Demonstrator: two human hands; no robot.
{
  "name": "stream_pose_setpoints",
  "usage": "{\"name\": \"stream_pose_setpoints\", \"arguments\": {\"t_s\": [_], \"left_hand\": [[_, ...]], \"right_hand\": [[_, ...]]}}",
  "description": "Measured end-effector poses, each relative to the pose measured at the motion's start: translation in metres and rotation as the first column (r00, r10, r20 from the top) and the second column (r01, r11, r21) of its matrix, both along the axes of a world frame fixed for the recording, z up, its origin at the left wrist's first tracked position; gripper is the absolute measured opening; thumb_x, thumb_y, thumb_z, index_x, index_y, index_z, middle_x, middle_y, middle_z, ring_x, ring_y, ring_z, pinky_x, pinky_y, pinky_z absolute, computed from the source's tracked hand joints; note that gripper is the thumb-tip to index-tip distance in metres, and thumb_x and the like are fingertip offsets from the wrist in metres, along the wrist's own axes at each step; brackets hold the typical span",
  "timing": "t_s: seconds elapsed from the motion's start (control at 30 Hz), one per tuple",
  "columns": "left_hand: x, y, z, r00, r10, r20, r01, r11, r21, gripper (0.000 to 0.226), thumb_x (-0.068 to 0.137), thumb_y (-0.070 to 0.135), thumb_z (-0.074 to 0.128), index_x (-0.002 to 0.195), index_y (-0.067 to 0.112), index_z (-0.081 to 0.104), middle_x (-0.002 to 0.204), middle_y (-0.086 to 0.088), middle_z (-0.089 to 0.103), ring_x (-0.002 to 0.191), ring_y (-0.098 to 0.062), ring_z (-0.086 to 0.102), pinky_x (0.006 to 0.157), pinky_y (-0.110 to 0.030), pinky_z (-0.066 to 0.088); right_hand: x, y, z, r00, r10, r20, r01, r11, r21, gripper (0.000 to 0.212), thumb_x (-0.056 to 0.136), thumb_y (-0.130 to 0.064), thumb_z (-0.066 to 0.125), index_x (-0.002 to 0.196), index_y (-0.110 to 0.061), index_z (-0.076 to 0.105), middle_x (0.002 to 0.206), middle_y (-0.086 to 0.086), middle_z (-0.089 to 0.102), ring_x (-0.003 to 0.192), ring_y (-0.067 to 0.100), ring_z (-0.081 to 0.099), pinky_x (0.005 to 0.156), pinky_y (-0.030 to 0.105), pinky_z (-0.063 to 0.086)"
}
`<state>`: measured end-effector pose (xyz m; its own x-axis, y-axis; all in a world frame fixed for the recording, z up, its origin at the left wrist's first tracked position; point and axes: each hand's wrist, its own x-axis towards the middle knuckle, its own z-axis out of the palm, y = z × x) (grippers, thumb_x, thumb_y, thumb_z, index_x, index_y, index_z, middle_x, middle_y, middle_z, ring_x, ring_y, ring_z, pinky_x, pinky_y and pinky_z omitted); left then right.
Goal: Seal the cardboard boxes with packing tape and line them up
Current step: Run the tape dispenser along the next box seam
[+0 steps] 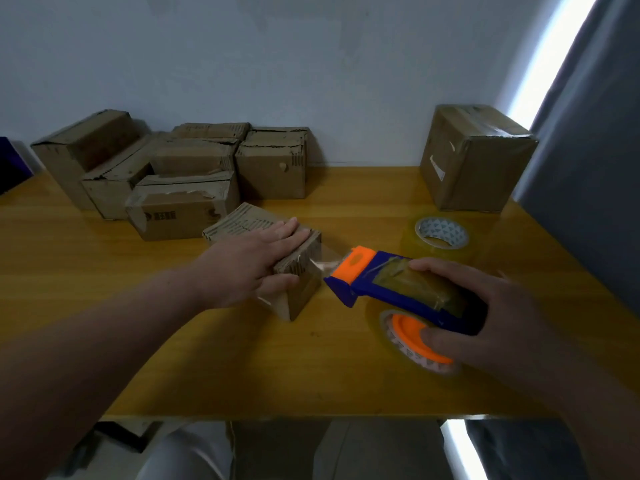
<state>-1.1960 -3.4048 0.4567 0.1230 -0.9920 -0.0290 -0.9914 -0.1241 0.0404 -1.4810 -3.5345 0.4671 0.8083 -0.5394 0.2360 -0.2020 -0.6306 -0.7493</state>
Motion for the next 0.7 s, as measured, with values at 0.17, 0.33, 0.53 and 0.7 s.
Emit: {"name": "stream_pose_setpoints", "arguments": {"t_s": [0.17,0.33,0.53,0.7], "left_hand": [[0.000,-0.001,0.000,1.000,-0.002,0.005,0.002,1.000,0.009,0.078,0.070,0.076,0.008,0.139,0.045,-0.013,0.149,0.016,-0.014,0.146,-0.009,0.002,0.116,-0.034,0.015],[-0.003,-0.001,0.002,0.999,0.028,-0.020,-0.028,1.000,0.002,0.069,0.086,0.063,0.031,0.139,0.045,-0.009,0.157,0.012,-0.006,0.141,-0.002,0.003,0.113,-0.030,0.016],[-0.001,-0.003,0.004,1.000,-0.003,-0.027,0.002,1.000,-0.029,0.076,0.080,0.061,0.027,0.147,0.041,-0.002,0.158,0.010,-0.002,0.137,0.002,0.002,0.102,-0.017,0.012],[-0.003,-0.002,0.004,1.000,0.000,-0.016,0.000,0.999,-0.033,0.077,0.080,0.061,0.027,0.148,0.039,-0.001,0.159,0.009,-0.002,0.145,-0.006,0.005,0.101,-0.016,0.004]], "right_hand": [[0.031,0.003,0.009,0.984,-0.014,-0.178,0.011,1.000,-0.019,0.056,0.066,-0.030,0.079,0.117,-0.043,0.058,0.082,-0.022,0.058,0.077,-0.017,0.055,0.058,0.003,0.041],[0.067,0.001,0.022,0.940,-0.033,-0.339,0.033,0.999,-0.006,0.053,0.067,-0.035,0.075,0.116,-0.044,0.057,0.082,-0.016,0.057,0.060,0.001,0.056,0.049,0.011,0.039],[0.084,-0.011,0.034,0.868,-0.036,-0.494,0.039,0.999,-0.004,0.048,0.071,-0.037,0.075,0.114,-0.048,0.055,0.104,-0.009,0.057,0.079,0.013,0.062,0.067,0.032,0.057],[0.095,-0.014,0.050,0.719,0.028,-0.695,-0.111,0.991,-0.075,0.066,0.079,-0.036,0.072,0.138,-0.045,0.042,0.127,-0.003,0.047,0.097,0.011,0.049,0.071,0.020,0.044]]}}
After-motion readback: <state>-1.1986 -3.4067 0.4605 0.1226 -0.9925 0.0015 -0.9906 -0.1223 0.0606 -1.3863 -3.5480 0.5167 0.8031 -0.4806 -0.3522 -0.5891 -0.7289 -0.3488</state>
